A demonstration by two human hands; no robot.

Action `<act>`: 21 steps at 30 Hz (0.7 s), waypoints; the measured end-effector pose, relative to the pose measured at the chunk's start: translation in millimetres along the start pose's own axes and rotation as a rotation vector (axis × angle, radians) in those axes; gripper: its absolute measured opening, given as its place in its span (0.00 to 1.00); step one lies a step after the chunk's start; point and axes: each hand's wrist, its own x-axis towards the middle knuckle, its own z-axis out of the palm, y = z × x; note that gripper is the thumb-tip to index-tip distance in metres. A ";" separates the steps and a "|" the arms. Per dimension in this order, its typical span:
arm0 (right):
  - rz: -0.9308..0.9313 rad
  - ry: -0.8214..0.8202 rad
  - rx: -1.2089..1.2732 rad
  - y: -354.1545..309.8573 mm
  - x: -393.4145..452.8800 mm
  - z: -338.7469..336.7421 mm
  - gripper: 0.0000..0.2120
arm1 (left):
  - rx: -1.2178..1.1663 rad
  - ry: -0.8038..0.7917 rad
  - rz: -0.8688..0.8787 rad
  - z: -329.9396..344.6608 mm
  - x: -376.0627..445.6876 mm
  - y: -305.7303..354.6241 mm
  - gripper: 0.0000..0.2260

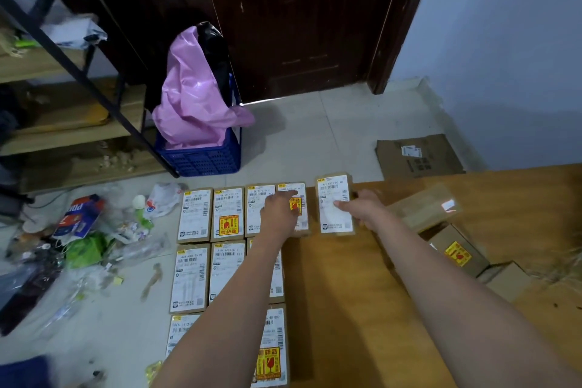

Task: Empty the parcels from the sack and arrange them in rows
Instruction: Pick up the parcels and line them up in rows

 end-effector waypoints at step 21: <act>0.161 -0.102 -0.201 12.5 80.2 30.3 0.19 | 0.273 -0.267 -0.112 13.0 41.8 -27.9 0.45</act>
